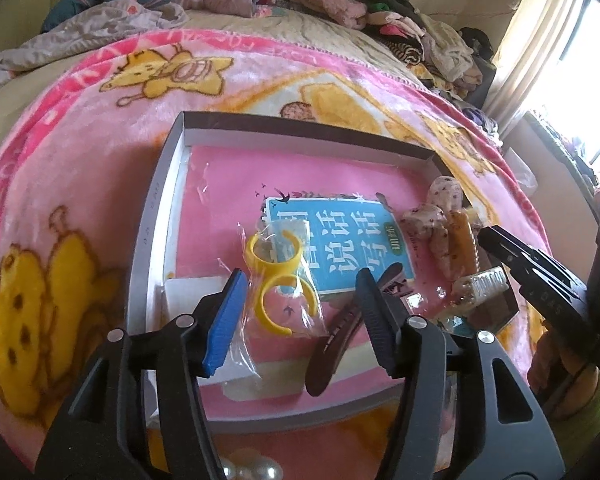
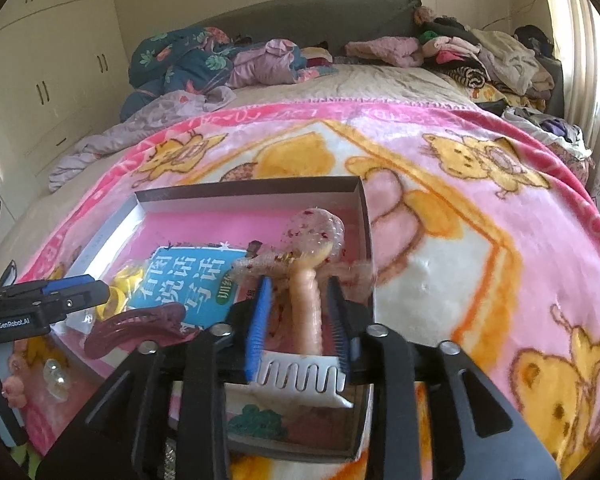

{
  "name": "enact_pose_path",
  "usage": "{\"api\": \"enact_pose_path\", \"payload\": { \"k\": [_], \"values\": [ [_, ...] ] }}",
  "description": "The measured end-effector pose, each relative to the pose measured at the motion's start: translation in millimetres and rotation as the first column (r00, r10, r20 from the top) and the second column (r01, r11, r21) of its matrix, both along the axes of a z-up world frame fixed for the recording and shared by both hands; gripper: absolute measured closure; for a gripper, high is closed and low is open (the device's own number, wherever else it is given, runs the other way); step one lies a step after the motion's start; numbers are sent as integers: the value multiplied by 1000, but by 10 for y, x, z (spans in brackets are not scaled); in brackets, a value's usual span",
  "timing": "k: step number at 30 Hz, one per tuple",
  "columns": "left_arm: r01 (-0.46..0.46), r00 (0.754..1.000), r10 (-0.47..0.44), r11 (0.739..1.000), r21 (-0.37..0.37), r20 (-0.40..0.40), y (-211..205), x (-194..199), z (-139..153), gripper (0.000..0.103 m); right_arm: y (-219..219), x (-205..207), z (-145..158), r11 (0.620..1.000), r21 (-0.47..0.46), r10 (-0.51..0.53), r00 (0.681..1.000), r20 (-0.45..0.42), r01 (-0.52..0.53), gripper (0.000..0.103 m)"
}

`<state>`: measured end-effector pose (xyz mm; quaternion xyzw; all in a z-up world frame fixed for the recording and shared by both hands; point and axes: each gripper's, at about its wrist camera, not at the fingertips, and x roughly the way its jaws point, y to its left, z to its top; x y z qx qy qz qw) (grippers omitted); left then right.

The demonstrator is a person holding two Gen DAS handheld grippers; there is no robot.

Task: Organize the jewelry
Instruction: 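Lower the spiral tie into the box with the right tool while the left tool releases the packet, then withdraw both open tools from the box toward the remaining accessories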

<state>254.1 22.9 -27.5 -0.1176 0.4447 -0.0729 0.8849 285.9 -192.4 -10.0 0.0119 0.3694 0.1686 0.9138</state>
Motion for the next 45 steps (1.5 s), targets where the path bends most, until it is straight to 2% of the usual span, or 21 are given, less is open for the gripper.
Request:
{"api": "enact_pose_path", "payload": {
  "k": [3,7,17,33,45],
  "values": [
    [-1,1000,1,1000,-2,11,1,-52,47,52,-13,-73,64,1000,7,4,1000,14,-4,66],
    [-7,1000,7,1000,-5,26,22,-141,110,46,-22,-187,132,1000,18,8,1000,26,-8,54],
    [-37,997,38,999,-19,69,113,-389,290,31,-21,-486,293,999,28,24,998,57,-26,44],
    [-35,993,37,999,-20,116,87,-740,488,30,-5,-851,461,998,27,62,995,84,-65,40],
    [-40,992,40,999,0,124,84,-991,530,30,28,-1116,454,994,18,109,991,74,-110,40]
  ]
}}
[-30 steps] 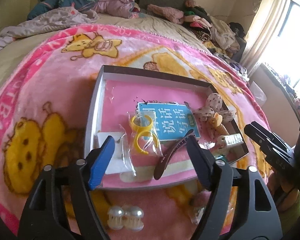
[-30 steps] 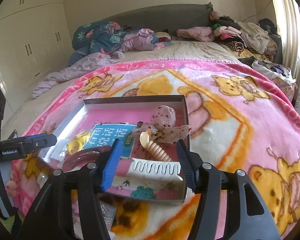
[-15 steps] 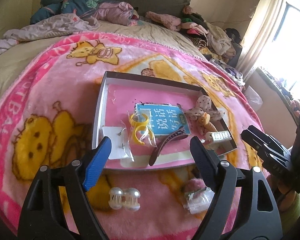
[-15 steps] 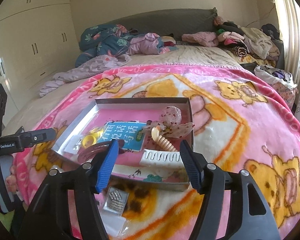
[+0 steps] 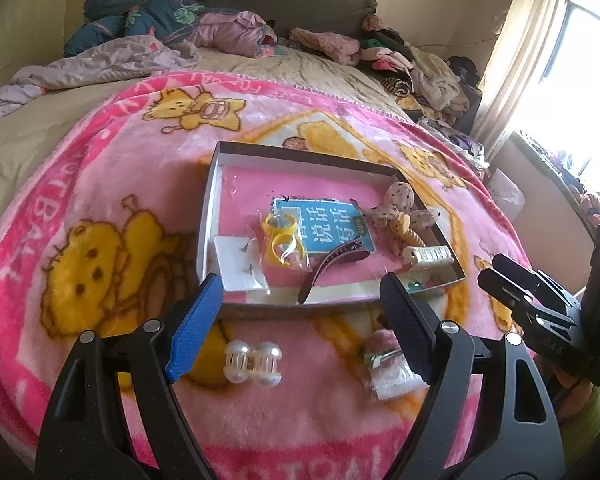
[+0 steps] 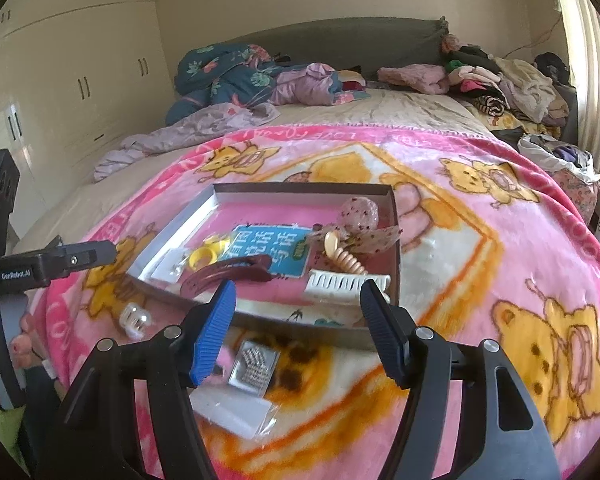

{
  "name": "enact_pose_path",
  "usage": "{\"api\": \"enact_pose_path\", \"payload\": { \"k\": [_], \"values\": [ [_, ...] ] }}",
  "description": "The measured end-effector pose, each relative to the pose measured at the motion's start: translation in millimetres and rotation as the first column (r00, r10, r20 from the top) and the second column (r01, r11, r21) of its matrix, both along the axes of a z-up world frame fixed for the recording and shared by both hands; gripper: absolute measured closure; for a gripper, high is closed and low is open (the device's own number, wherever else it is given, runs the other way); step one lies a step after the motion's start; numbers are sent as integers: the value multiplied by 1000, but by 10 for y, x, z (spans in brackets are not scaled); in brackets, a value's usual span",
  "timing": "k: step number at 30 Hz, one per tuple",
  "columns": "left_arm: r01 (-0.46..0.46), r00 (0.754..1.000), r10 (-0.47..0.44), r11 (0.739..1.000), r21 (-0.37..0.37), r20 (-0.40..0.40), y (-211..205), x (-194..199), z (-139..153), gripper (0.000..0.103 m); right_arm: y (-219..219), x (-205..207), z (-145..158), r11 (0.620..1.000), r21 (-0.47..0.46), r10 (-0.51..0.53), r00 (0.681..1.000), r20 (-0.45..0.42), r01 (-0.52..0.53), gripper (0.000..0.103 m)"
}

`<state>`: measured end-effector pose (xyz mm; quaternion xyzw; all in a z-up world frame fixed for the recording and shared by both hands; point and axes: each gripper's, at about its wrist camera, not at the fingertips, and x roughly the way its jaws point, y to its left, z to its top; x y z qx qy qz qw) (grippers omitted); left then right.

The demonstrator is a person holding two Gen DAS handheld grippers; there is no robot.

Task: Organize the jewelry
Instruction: 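Withdraw both open tools from the box toward the remaining accessories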

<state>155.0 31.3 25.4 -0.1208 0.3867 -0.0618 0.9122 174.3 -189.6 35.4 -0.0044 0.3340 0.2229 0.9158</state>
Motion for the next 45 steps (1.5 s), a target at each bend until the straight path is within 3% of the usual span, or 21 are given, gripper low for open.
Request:
{"api": "enact_pose_path", "payload": {
  "k": [16,32,45],
  "values": [
    [24,999,-23,999,41,-23,-99,-321,-97,30,21,-290,-183,998,-26,52,997,-51,-53,40],
    [129,988,-123,989,68,-96,-365,-417,-343,30,36,-483,-501,994,-40,101,988,-117,-106,40],
    [238,959,-222,968,77,-177,-766,-213,-551,44,-129,-567,-696,994,-12,104,983,-152,-107,35]
  ]
}}
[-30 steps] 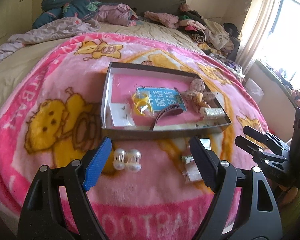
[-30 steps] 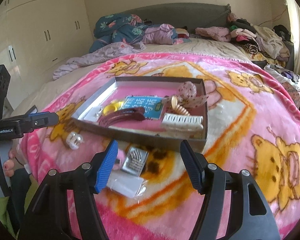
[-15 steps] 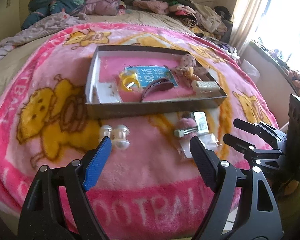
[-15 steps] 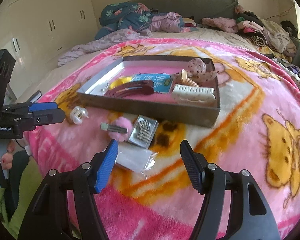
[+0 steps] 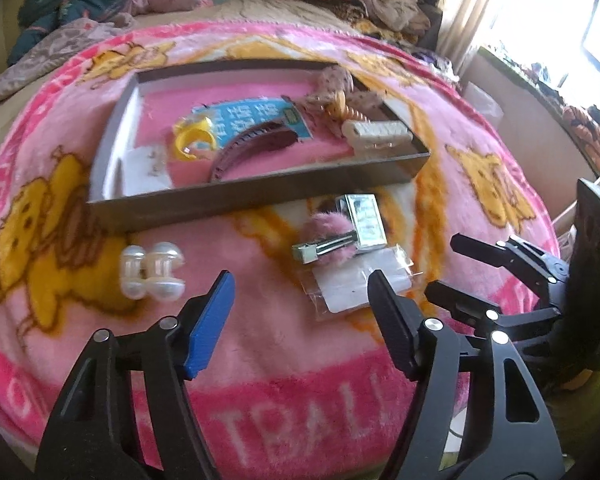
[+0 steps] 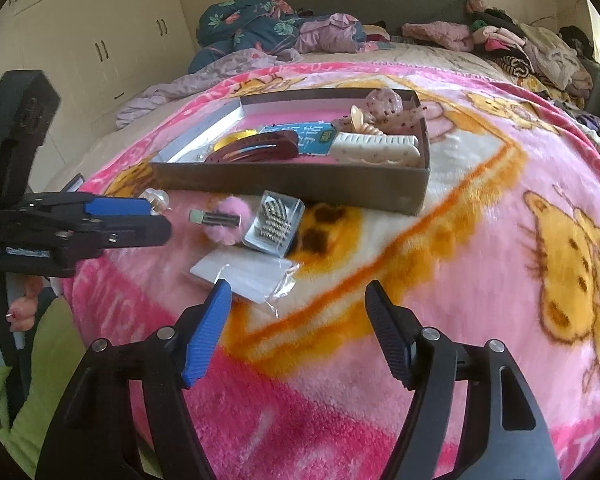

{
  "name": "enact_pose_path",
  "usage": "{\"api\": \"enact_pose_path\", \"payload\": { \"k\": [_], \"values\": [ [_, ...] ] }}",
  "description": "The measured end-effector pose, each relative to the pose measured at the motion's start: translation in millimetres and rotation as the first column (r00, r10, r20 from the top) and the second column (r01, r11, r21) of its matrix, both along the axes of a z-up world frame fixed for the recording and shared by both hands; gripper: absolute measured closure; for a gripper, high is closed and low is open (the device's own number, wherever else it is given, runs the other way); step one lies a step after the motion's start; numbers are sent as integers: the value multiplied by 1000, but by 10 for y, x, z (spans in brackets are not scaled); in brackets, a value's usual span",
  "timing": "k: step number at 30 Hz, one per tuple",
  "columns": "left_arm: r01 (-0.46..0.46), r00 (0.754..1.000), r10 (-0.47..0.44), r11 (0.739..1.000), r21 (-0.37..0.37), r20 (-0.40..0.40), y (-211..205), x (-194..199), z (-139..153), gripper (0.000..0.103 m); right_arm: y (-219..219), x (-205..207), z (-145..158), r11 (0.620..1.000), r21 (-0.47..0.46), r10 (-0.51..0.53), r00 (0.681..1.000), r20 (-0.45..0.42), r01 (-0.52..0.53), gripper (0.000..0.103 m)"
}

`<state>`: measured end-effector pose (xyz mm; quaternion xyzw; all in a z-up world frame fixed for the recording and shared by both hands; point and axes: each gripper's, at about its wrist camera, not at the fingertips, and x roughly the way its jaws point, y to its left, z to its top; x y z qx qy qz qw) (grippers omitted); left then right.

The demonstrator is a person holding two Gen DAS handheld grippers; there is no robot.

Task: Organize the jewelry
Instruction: 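Withdraw both open tools from the box toward the remaining accessories, then grasp the pink pom-pom clip with the left tool while the right tool grasps the white packet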

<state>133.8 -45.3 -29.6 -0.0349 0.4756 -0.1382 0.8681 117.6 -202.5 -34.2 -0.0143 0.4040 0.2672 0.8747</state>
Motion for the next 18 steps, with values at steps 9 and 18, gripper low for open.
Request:
{"api": "enact_pose_path", "payload": {
  "k": [9,18],
  "values": [
    [38,999,-38,999,25,-31,-157,204,-115,49,-44,-3,-105,1000,17,12,1000,-23,-12,34],
    [58,996,-58,998,4,-65,-210,352,-231,54,104,33,-191,997,23,75,997,-35,-74,26]
  ]
}}
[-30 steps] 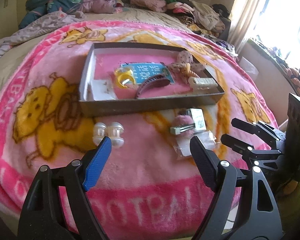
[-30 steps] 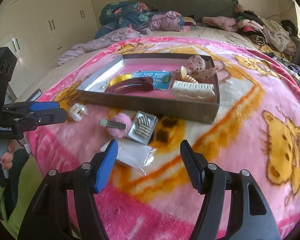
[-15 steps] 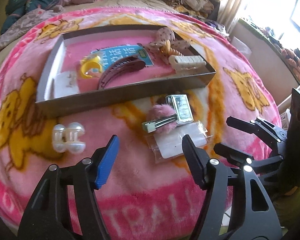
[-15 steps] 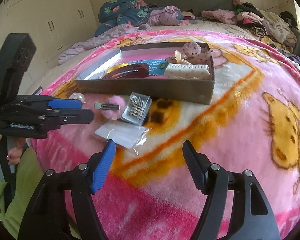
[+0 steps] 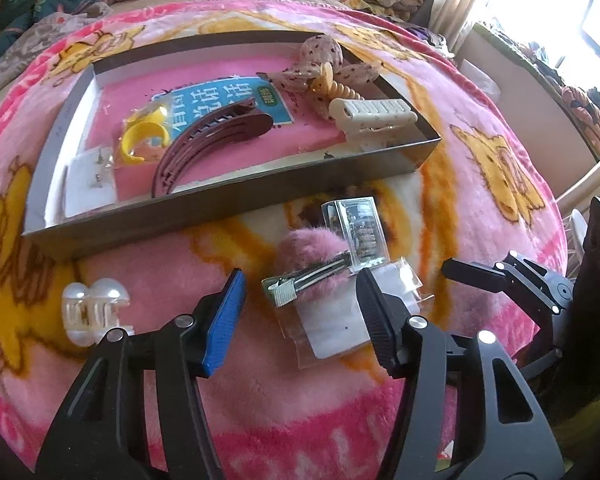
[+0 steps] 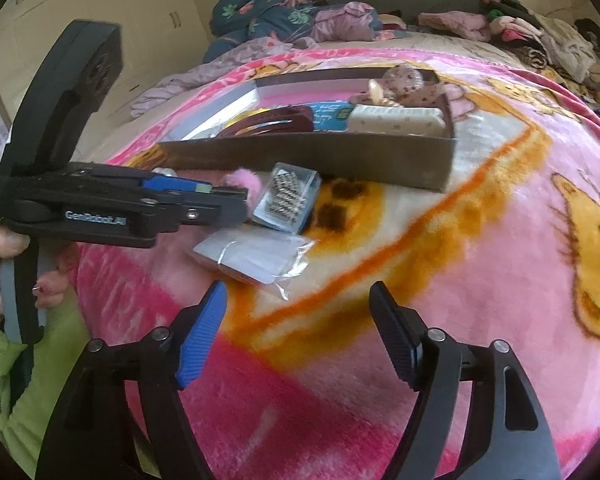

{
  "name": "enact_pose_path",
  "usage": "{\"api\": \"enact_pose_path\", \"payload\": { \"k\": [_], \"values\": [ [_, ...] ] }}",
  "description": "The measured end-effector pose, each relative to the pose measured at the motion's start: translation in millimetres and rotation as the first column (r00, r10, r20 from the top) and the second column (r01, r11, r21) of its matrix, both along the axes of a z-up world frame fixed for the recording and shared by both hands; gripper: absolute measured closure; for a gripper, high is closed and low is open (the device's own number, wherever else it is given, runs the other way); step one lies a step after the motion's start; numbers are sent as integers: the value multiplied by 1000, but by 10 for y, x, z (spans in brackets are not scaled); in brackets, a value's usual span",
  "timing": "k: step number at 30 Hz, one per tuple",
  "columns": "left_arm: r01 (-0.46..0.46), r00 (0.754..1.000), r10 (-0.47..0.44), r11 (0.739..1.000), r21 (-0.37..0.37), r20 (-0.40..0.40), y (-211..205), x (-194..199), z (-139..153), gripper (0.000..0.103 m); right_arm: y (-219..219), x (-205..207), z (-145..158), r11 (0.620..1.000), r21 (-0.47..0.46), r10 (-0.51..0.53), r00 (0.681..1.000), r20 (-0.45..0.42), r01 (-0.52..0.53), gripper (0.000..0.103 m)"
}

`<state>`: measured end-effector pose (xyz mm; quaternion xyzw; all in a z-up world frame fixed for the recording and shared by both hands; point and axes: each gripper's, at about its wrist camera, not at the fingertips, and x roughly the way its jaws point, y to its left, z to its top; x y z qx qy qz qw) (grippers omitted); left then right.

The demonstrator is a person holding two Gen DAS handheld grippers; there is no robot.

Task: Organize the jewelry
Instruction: 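Grasp the pink pom-pom clip with the left tool while the right tool grasps the white packet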

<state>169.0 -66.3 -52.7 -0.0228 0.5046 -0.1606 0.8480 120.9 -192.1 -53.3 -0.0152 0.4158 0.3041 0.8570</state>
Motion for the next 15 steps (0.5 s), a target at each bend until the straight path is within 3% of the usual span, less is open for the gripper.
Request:
{"api": "enact_pose_path", "payload": {
  "k": [2,8,9,15],
  "values": [
    [2,1000,-3,1000,-10,-5,3,23,-26,59,51,5,-5,1000,-2,18,1000,11,-18,21],
    [16,1000,-17,999,-47,-3,28,62,-15,72,246,107,-29,997,-19,72,997,26,-72,21],
    [18,1000,-18,999,-50,-2,34,64,-10,80,279,125,-42,997,-24,78,997,27,-77,21],
    [13,1000,-12,998,-55,16,106,30,67,80,446,173,-77,994,-49,104,993,47,-102,21]
  ]
}}
